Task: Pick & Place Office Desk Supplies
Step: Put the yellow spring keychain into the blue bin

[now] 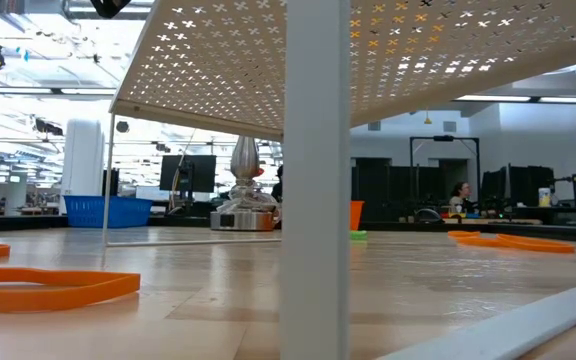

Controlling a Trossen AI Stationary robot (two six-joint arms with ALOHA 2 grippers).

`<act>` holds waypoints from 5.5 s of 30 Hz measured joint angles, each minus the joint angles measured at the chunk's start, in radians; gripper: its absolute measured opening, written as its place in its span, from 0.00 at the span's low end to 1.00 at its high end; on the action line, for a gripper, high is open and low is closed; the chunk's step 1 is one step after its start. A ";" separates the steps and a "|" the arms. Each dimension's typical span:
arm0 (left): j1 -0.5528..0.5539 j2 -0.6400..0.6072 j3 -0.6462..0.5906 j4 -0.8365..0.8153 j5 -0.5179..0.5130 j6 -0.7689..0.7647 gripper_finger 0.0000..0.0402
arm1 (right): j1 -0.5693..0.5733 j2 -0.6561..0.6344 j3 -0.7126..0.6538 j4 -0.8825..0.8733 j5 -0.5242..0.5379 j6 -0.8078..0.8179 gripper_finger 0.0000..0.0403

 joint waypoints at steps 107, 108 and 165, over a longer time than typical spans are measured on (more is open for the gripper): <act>0.020 0.381 0.000 0.927 -0.364 0.359 0.62 | -0.210 0.069 0.690 -0.242 0.521 -0.733 0.00; 0.024 0.385 0.000 0.922 -0.364 0.358 0.62 | -0.210 0.069 0.690 -0.242 0.521 -0.733 0.00; 0.102 0.442 0.000 0.965 -0.236 0.174 0.03 | -0.230 0.069 0.691 -0.238 0.495 -0.749 0.01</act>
